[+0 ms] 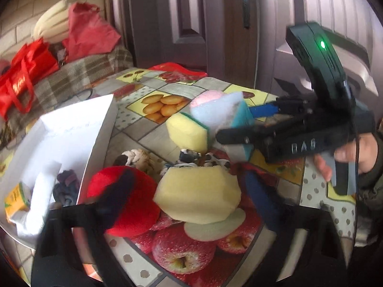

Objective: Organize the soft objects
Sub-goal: 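Grasp the pale yellow sponge with the left tool while the right tool grasps the teal tissue pack, then carry sponge and teal tissue pack into the white box while both tools open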

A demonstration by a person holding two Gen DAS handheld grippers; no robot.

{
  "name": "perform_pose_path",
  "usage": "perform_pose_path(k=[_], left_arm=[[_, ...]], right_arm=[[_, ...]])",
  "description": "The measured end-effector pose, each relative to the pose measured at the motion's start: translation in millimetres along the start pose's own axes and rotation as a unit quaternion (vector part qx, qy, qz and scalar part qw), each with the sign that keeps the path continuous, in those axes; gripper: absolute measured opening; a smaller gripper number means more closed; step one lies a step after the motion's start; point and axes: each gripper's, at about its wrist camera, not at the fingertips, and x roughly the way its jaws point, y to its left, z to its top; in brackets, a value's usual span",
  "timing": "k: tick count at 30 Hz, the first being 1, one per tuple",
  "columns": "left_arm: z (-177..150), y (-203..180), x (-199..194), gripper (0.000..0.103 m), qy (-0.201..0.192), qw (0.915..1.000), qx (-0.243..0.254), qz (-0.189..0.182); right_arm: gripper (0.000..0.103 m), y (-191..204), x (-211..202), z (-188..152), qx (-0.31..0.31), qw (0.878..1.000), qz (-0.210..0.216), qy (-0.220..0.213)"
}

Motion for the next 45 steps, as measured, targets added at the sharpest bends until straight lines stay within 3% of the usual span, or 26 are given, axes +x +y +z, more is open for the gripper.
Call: perform_pose_path(k=[1,3,9,11,16,29,38,45], left_arm=[[0,-2,1,0.057,0.001,1.0000,0.005,0.000],[0,-1,-1,0.055,-0.004,1.0000,0.005,-0.002],[-5,0,-29,0.054,-0.078,0.9969,0.005,-0.007],[-9,0,-43,0.054,-0.114,0.9934,0.005,0.008],[-15,8,-62,0.054,-0.156,0.9860,-0.019,0.055],[-32,81,-77,0.054,-0.175,0.9634,-0.104,0.174],[-44,120,-80,0.054,-0.168,0.9517,-0.134,0.219],[-46,152,-78,0.055,-0.164,0.9411,-0.158,0.250]], right_arm=[[0.075,-2,-6,-1,0.005,1.000,0.000,-0.013],[0.075,-5,-17,-2,0.014,0.999,-0.003,-0.039],[0.075,-12,-37,0,0.035,0.994,-0.029,-0.095],[0.075,-11,-40,2,0.033,0.993,-0.042,-0.107],[0.075,-2,-55,0,0.013,0.986,-0.071,-0.153],[0.075,24,-57,-2,-0.011,0.981,-0.075,-0.179],[0.075,60,-32,3,-0.035,0.986,-0.047,-0.154],[0.075,99,-15,6,-0.053,0.985,-0.029,-0.165]])
